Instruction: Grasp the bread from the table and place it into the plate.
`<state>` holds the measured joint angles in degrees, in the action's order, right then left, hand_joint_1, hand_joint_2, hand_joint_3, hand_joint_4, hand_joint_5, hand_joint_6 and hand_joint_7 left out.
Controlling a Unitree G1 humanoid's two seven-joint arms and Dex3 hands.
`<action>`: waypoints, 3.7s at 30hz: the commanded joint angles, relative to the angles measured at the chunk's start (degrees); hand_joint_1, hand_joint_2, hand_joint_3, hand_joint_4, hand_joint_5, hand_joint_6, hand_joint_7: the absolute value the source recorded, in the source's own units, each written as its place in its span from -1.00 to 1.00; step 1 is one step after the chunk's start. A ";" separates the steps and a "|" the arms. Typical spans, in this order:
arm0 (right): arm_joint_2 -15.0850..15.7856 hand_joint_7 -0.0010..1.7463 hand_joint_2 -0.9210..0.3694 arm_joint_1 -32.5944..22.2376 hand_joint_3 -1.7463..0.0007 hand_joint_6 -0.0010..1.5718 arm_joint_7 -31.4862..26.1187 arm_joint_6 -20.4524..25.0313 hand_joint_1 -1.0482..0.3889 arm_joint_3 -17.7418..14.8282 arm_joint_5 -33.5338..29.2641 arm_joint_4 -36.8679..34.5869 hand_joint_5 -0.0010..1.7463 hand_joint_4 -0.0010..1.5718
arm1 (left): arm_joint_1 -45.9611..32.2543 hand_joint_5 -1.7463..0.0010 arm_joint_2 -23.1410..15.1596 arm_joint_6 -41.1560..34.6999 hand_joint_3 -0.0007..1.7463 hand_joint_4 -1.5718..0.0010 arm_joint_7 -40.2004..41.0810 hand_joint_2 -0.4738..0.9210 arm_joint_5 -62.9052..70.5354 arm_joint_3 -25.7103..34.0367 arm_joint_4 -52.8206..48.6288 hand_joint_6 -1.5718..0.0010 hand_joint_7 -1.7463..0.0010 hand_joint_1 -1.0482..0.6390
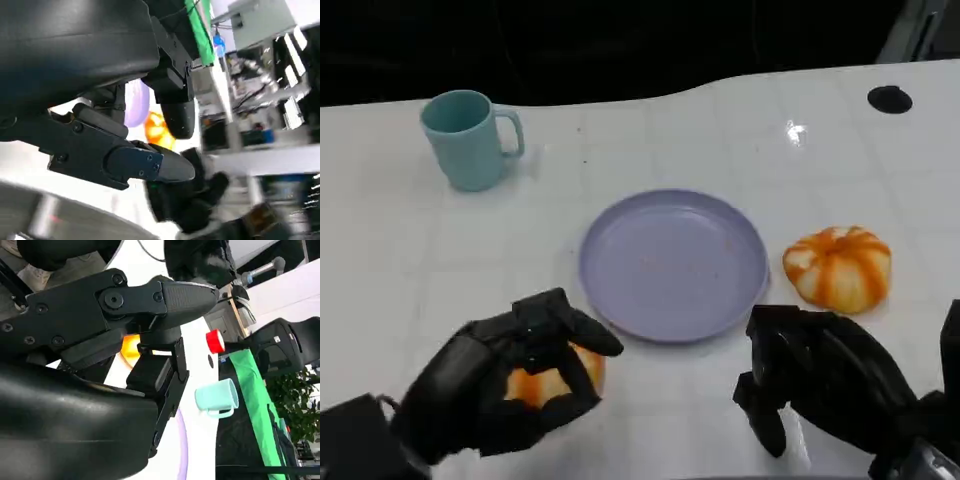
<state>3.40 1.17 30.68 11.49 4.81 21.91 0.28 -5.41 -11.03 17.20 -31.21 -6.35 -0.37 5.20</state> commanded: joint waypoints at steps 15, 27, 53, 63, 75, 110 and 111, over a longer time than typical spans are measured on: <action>0.67 0.73 -1.00 -1.17 0.60 0.41 -0.47 0.63 -0.85 -0.69 0.23 1.91 0.86 0.63 | -0.21 0.49 -14.84 -4.94 -0.88 0.76 10.74 1.00 46.43 -2.76 16.90 0.67 0.99 -0.69; 0.54 0.77 -1.00 -1.77 0.58 0.40 -0.31 1.44 -0.83 -0.40 0.55 2.64 0.86 0.63 | 6.48 0.66 -14.54 -12.88 -0.93 0.70 10.92 1.00 62.22 -12.53 7.19 0.72 1.00 -0.67; 0.56 0.77 -1.00 -2.19 0.59 0.40 -0.31 2.47 -0.82 -0.89 1.05 3.26 0.87 0.63 | 17.65 -0.93 -13.51 0.26 -0.17 0.01 44.57 0.97 54.51 -19.87 -28.54 0.11 -0.75 -0.09; 0.58 0.77 -1.00 -2.10 0.60 0.39 -0.16 2.50 -0.81 -1.01 1.27 3.19 0.88 0.62 | 14.44 -1.00 -18.08 -4.21 -0.16 0.03 42.31 0.81 54.85 -16.56 -16.00 0.24 -1.00 0.00; 0.81 0.77 -1.00 -2.01 0.58 0.40 -0.44 2.48 -0.82 -0.72 0.49 3.25 0.87 0.62 | 13.41 -1.00 -14.69 -6.82 0.23 -0.07 46.73 0.46 53.39 -11.97 -9.44 0.18 -1.00 0.05; 0.74 0.76 -1.00 -2.88 0.60 0.37 0.43 3.03 -0.81 -1.27 1.44 3.25 0.85 0.61 | 45.44 -1.00 0.02 -0.22 0.24 -0.15 54.57 0.33 53.77 -25.96 -47.62 0.05 -0.94 -0.01; 0.76 0.76 -1.00 -3.03 0.60 0.37 0.33 2.97 -0.81 -1.20 1.32 3.44 0.85 0.61 | 46.04 -1.00 0.44 -0.23 0.25 -0.15 54.35 0.34 53.46 -26.25 -48.76 0.06 -0.97 -0.02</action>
<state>3.70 -1.06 30.89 14.35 4.18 22.56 3.00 38.22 -10.93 16.74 22.12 47.15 -25.96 -40.73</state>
